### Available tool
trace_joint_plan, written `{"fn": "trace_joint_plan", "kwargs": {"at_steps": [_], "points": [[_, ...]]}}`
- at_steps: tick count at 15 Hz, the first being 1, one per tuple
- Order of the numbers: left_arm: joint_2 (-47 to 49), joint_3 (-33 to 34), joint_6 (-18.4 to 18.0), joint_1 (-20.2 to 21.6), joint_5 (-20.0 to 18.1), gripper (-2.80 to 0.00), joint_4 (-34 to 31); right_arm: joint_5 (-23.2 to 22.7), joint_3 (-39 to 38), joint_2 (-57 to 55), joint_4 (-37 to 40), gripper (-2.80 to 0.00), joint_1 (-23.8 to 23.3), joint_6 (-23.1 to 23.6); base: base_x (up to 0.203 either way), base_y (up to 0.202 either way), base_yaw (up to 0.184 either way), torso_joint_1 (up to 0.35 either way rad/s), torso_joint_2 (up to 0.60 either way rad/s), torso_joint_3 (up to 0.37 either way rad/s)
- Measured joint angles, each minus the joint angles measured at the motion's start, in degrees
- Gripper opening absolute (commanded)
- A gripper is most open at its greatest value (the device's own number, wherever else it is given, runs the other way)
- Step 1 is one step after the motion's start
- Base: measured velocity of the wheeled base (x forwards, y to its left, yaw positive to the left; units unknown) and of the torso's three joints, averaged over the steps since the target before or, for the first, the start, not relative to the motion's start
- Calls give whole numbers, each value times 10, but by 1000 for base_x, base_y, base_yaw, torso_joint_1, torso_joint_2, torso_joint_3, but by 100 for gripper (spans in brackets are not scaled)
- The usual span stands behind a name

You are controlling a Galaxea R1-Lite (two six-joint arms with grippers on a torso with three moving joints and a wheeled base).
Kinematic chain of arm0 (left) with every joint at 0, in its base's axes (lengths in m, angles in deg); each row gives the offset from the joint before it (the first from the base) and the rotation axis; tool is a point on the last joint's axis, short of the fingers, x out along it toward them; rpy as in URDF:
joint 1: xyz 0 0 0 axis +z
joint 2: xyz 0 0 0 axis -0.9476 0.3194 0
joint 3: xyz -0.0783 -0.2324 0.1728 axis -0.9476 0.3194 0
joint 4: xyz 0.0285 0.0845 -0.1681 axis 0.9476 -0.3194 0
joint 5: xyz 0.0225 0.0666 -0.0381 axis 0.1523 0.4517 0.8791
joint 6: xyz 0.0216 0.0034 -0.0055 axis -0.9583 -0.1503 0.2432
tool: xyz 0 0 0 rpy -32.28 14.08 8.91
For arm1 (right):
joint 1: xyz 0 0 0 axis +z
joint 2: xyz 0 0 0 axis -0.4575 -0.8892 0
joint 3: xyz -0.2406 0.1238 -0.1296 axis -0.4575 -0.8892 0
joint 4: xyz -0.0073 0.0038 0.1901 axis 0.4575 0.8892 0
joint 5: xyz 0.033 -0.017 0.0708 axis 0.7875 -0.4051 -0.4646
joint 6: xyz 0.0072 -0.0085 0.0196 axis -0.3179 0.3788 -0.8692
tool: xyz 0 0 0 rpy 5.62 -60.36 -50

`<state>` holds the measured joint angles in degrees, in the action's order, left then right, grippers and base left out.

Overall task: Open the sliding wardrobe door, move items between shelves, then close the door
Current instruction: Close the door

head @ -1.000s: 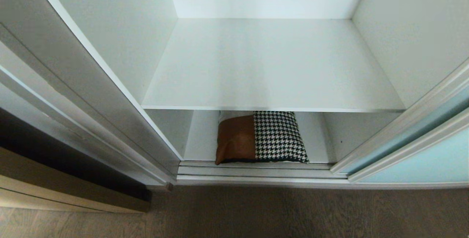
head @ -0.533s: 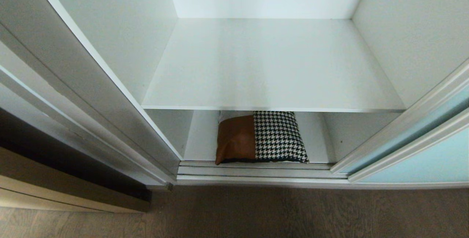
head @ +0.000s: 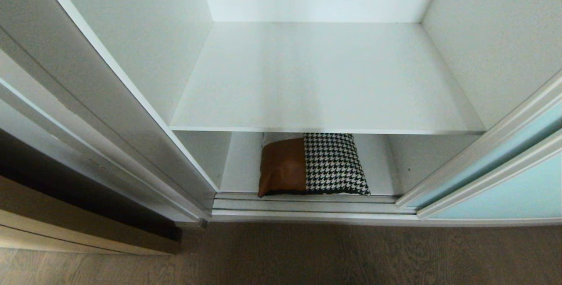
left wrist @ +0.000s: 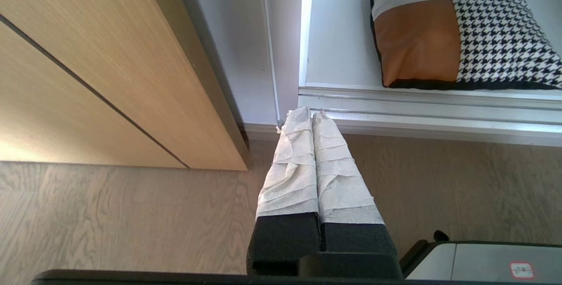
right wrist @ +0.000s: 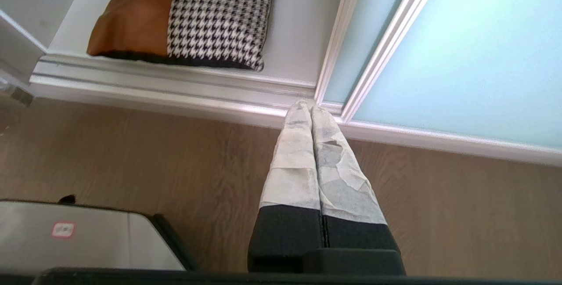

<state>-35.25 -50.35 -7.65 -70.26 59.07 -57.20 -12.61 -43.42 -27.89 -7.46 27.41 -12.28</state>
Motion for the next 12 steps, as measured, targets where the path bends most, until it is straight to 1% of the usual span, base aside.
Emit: {"fn": "trace_joint_plan", "kwargs": {"at_steps": [2, 7, 12], "points": [[0, 0, 0, 0, 0, -280, 0, 2, -1, 13, 5, -280, -1, 8, 0, 0, 0, 0, 0, 0], [1, 0, 0, 0, 0, -280, 0, 3, -1, 23, 6, -280, -1, -10, 0, 0, 0, 0, 0, 0], [1, 0, -1, 0, 0, -280, 0, 3, -1, 24, 6, -280, -1, -10, 0, 0, 0, 0, 0, 0]]}}
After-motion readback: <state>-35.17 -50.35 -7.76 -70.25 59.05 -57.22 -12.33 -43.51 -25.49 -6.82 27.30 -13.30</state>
